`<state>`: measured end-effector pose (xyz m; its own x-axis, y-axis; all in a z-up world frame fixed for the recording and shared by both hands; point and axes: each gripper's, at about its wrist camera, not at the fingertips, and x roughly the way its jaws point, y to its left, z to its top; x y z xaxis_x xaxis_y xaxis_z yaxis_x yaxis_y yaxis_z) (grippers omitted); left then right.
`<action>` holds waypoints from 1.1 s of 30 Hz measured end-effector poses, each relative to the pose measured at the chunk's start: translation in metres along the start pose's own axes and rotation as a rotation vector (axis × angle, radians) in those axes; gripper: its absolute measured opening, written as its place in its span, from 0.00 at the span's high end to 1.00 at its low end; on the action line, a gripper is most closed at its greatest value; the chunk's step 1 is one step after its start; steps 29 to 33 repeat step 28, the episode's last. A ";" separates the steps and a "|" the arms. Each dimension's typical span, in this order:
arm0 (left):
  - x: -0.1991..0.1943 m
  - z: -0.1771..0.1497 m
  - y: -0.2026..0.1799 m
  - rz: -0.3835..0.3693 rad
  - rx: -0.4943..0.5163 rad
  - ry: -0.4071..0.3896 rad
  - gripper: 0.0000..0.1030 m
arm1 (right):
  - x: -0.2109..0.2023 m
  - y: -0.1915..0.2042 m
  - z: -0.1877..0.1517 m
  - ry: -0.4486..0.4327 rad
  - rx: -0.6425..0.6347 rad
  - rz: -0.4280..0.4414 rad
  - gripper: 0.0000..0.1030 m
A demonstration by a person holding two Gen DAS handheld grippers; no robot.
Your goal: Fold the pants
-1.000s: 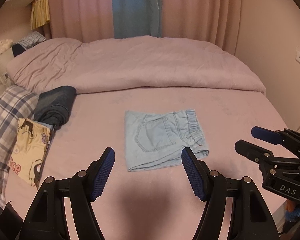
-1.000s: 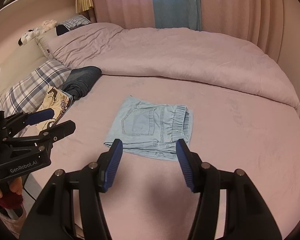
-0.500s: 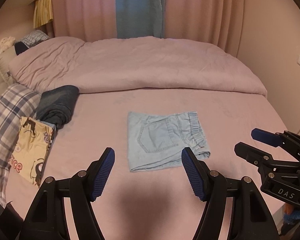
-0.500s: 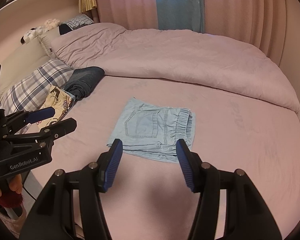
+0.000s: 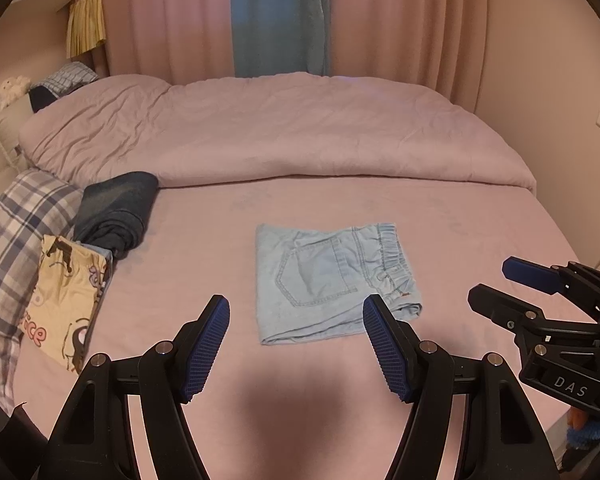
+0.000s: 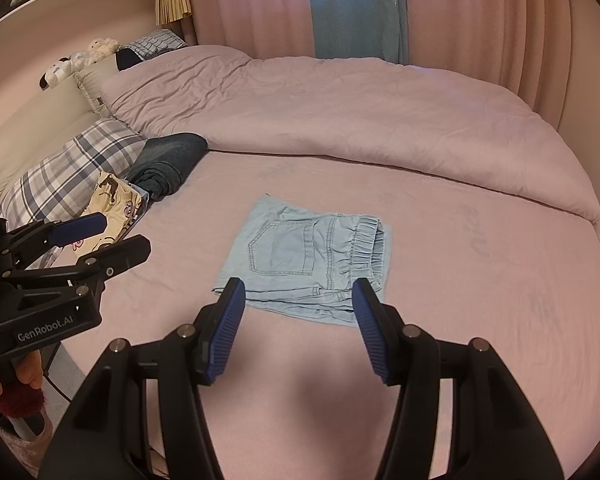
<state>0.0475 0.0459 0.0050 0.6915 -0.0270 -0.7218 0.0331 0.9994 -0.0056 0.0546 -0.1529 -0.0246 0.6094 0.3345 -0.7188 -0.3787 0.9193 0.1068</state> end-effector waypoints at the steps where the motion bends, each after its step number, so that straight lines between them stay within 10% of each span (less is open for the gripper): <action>1: 0.000 0.000 0.000 0.000 0.001 0.001 0.33 | 0.000 0.000 0.000 0.001 0.001 -0.001 0.46; 33: 0.011 0.001 0.010 -0.006 0.003 0.026 0.33 | 0.009 -0.001 -0.002 0.015 0.004 -0.004 0.46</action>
